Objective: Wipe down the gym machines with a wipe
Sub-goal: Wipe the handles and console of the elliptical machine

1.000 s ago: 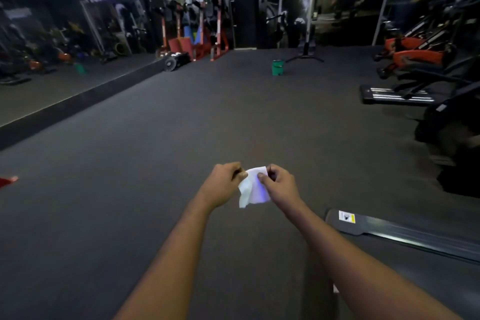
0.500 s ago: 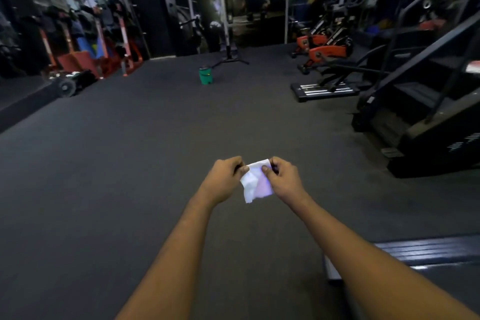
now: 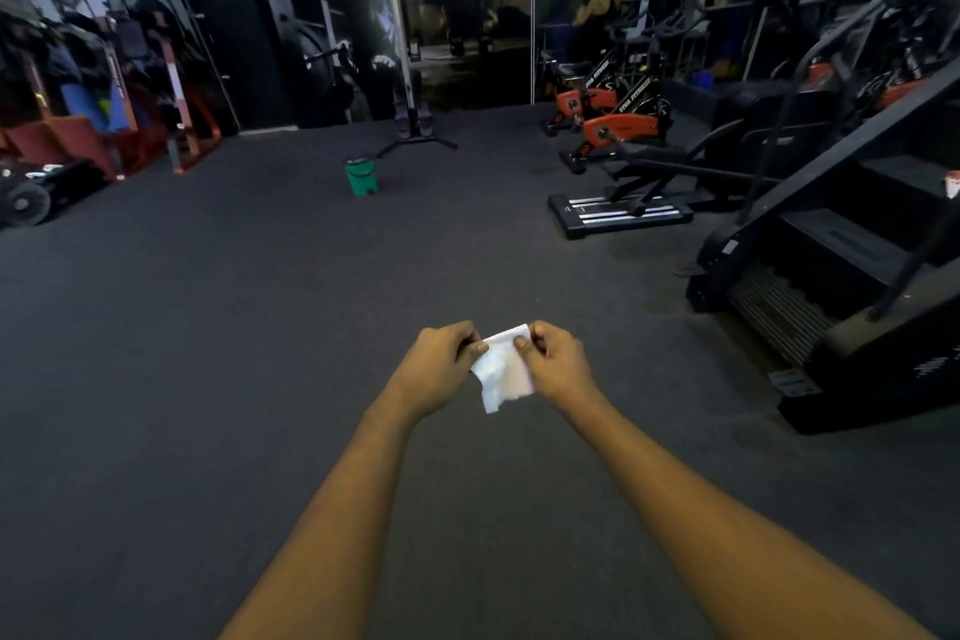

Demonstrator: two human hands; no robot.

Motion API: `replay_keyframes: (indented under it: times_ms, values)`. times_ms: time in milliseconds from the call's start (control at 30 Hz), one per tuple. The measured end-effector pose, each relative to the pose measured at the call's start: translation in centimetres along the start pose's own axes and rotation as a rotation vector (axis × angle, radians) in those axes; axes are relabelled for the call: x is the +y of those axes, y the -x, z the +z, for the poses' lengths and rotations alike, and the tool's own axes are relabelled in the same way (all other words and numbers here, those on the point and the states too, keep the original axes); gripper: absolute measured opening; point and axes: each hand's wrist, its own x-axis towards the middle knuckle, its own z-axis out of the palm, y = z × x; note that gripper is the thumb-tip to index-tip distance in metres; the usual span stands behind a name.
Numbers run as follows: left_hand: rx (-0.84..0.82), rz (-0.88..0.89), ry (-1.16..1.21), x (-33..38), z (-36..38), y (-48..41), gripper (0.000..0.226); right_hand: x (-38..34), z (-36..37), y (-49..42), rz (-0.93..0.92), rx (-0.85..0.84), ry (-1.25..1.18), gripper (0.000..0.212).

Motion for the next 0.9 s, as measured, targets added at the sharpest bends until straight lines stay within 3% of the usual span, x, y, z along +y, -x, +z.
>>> replay_keyframes:
  times_ms: [300, 433, 600, 767, 900]
  values:
    - [-0.047, 0.108, 0.004, -9.4, 0.9, -25.0, 0.026, 6.2, 4.2, -23.3, 0.027, 0.048, 0.088, 0.022]
    - [-0.115, 0.177, 0.049, -11.9, -0.3, -36.2, 0.007, 6.5, 5.5, -33.4, 0.06, 0.111, 0.098, 0.018]
    - [-0.168, 0.253, 0.031, -13.9, -0.1, -51.0, 0.002, 8.9, 6.2, -46.4, 0.104, 0.166, 0.136, 0.016]
    - [-0.196, 0.267, 0.005, -16.6, 2.9, -65.5, 0.011, 13.9, 5.8, -59.0, 0.098, 0.179, 0.177, 0.036]
    - [-0.197, 0.257, 0.005, -17.0, 5.1, -77.6, 0.013, 18.0, 4.0, -70.7, 0.149, 0.208, 0.149, 0.015]
